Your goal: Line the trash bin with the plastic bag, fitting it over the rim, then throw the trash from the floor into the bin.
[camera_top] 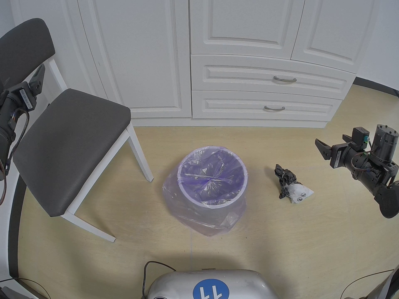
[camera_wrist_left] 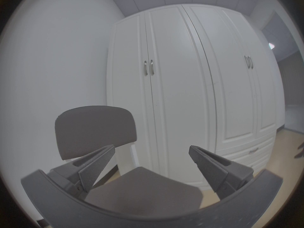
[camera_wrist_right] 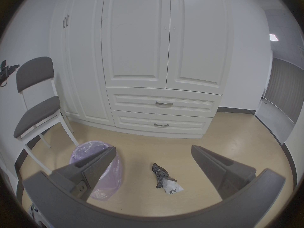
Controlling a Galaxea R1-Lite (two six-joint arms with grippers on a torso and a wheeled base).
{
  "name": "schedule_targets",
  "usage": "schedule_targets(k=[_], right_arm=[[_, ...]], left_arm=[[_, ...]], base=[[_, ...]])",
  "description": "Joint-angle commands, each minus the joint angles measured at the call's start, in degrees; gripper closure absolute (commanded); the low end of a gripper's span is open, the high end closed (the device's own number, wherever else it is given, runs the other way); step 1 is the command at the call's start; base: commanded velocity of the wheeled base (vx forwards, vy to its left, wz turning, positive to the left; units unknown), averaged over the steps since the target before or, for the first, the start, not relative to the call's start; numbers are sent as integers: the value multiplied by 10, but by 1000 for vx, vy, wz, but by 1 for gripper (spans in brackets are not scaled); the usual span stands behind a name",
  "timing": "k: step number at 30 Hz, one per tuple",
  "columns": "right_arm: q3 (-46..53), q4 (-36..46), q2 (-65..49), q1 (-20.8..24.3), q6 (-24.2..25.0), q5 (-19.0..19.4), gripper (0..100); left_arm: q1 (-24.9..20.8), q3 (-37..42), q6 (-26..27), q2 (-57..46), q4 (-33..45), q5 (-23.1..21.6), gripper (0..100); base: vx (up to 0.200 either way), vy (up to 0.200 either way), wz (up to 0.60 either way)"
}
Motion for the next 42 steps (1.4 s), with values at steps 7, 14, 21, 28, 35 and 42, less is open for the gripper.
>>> schedule_targets(k=[7, 14, 21, 28, 35, 42], right_arm=[[-18, -1, 60, -23, -18, 0, 0], [-26, 4, 105, -36, -45, 0, 0], [-121, 13, 242, -83, -44, 1, 0], [-243, 217, 276, -107, 7, 10, 0], [-420, 467, 311, -99, 118, 23, 0], [-522, 488, 422, -100, 129, 23, 0]], left_arm=[[39, 18, 36, 73, -59, -2, 0], [39, 21, 36, 76, -93, -3, 0], [89, 27, 34, 79, -134, -81, 0], [98, 25, 36, 85, -149, -82, 0], [98, 26, 37, 85, -153, -85, 0], [94, 26, 40, 92, -153, -86, 0]], base=[[0, 0, 0], [0, 0, 0], [0, 0, 0], [0, 0, 0], [0, 0, 0], [0, 0, 0]])
